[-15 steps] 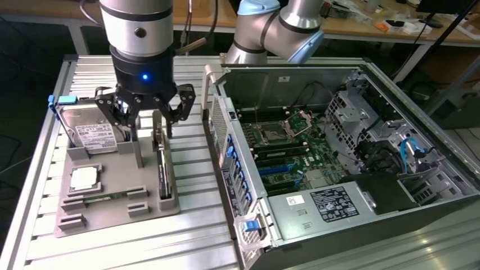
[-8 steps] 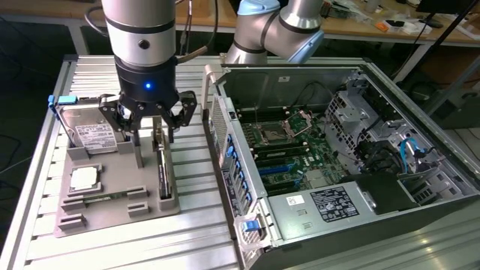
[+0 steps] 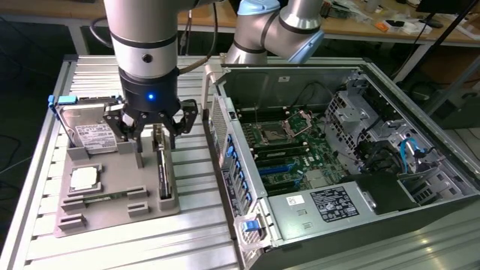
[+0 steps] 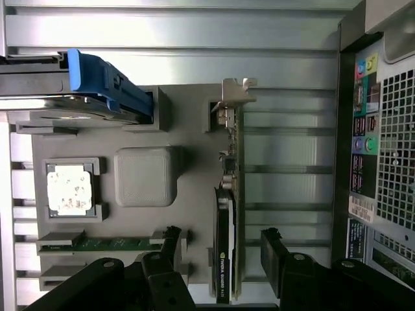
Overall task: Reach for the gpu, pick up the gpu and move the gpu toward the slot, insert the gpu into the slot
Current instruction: 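Pick up the gpu and move the gpu toward the slot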
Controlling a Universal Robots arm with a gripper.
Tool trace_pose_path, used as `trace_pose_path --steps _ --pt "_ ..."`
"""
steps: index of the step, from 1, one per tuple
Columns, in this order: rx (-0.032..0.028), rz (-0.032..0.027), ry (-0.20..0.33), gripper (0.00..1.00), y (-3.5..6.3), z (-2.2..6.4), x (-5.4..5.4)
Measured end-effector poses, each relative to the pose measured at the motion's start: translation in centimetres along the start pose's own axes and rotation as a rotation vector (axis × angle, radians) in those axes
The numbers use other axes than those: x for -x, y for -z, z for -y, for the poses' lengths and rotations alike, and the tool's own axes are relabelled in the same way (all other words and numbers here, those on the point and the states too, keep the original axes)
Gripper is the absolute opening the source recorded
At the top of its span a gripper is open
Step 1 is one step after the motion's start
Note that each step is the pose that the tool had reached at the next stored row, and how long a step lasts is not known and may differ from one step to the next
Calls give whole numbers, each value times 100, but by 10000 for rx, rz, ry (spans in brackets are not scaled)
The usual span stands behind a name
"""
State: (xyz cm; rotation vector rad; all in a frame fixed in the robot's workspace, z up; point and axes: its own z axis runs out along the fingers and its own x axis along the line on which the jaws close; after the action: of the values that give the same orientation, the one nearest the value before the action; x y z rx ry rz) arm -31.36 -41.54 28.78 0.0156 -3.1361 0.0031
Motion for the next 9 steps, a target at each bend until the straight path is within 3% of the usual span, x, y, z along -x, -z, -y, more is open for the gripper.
trace_pose_path --steps 9 --pt "1 25 -423 61 -160 11 2"
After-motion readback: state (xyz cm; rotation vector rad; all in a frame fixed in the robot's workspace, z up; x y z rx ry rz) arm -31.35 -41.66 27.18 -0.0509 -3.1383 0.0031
